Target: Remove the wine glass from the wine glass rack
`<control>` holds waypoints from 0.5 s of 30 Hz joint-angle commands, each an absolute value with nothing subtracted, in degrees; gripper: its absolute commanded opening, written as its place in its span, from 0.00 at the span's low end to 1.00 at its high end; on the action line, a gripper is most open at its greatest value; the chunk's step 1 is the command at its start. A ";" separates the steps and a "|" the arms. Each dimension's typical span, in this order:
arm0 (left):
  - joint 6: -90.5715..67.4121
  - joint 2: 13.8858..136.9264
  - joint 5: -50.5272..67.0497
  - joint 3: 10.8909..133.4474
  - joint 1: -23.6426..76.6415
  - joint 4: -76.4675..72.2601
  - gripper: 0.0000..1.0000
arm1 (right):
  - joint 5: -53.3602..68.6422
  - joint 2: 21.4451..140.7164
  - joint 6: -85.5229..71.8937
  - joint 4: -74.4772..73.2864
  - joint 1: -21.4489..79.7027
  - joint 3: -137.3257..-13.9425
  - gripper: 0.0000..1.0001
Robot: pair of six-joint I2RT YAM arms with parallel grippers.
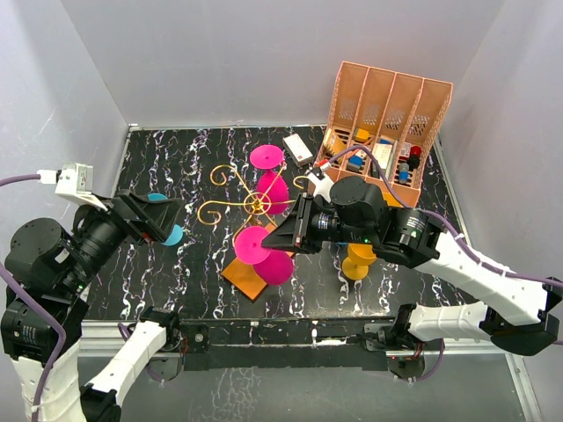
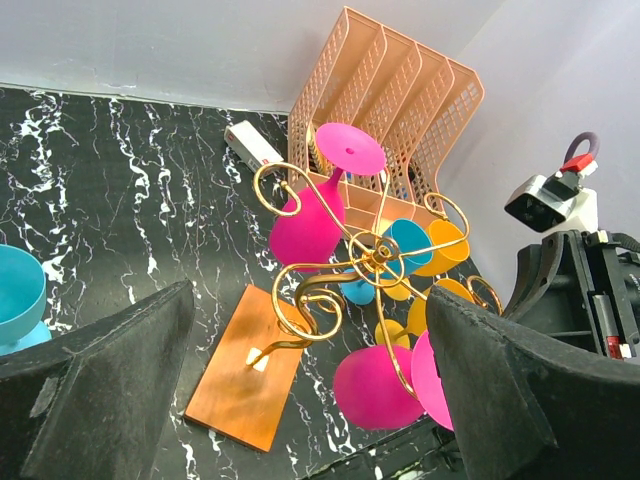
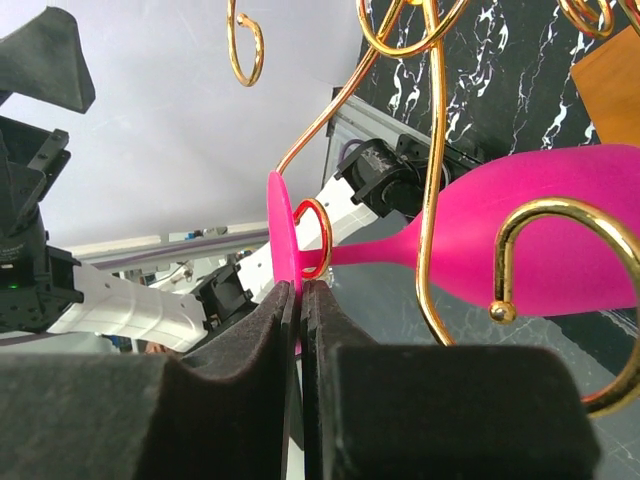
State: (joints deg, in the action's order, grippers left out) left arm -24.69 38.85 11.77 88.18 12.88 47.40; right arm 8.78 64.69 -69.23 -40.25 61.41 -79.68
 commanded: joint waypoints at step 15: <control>-24.52 39.12 11.80 89.29 13.16 47.53 0.97 | 8.32 61.98 -74.32 -29.18 61.66 -77.79 0.08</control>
